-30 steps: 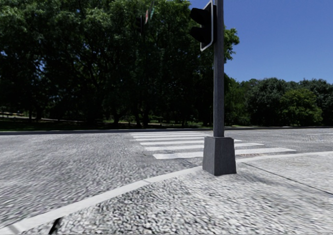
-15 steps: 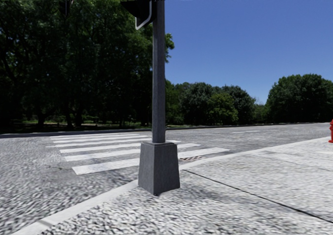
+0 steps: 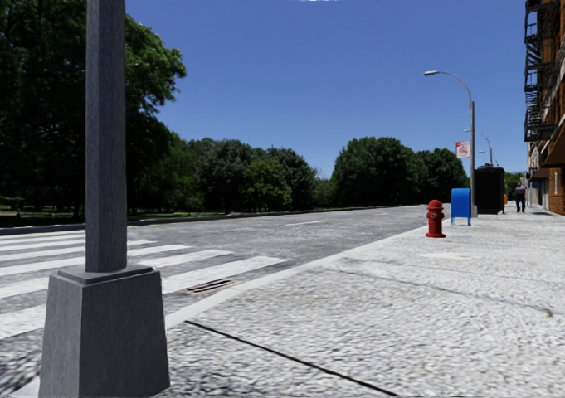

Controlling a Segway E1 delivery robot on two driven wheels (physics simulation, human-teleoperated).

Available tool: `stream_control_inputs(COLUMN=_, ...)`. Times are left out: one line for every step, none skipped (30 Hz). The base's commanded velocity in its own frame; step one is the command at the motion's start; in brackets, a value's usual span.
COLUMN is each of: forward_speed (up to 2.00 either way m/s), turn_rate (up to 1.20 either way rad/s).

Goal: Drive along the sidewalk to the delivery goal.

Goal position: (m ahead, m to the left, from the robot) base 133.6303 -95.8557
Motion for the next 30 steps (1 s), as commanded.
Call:
stream_control_inputs(forward_speed=1.44, turn_rate=-0.77)
stream_control_inputs(forward_speed=1.44, turn_rate=-0.77)
stream_control_inputs(forward_speed=1.44, turn_rate=-0.77)
stream_control_inputs(forward_speed=1.44, turn_rate=-0.77)
stream_control_inputs(forward_speed=1.44, turn_rate=-0.77)
stream_control_inputs(forward_speed=1.44, turn_rate=-0.77)
stream_control_inputs(forward_speed=1.44, turn_rate=-0.77)
stream_control_inputs(forward_speed=1.44, turn_rate=-0.77)
stream_control_inputs(forward_speed=1.44, turn_rate=-0.77)
stream_control_inputs(forward_speed=1.44, turn_rate=-0.77)
stream_control_inputs(forward_speed=1.44, turn_rate=-0.77)
stream_control_inputs(forward_speed=1.44, turn_rate=-0.77)
stream_control_inputs(forward_speed=1.44, turn_rate=-0.77)
stream_control_inputs(forward_speed=1.44, turn_rate=-0.77)
stream_control_inputs(forward_speed=1.44, turn_rate=-0.77)
stream_control_inputs(forward_speed=1.44, turn_rate=-0.77)
stream_control_inputs(forward_speed=1.44, turn_rate=-0.77)
stream_control_inputs(forward_speed=1.44, turn_rate=-0.77)
stream_control_inputs(forward_speed=1.44, turn_rate=-0.77)
stream_control_inputs(forward_speed=1.44, turn_rate=-0.77)
stream_control_inputs(forward_speed=1.44, turn_rate=-0.78)
stream_control_inputs(forward_speed=1.44, turn_rate=-0.78)
stream_control_inputs(forward_speed=1.44, turn_rate=-0.78)
stream_control_inputs(forward_speed=1.44, turn_rate=-0.78)
stream_control_inputs(forward_speed=1.44, turn_rate=-0.78)
stream_control_inputs(forward_speed=1.44, turn_rate=-0.78)
stream_control_inputs(forward_speed=1.44, turn_rate=-0.78)
stream_control_inputs(forward_speed=1.44, turn_rate=-0.78)
stream_control_inputs(forward_speed=1.44, turn_rate=-0.78)
stream_control_inputs(forward_speed=1.44, turn_rate=-0.78)
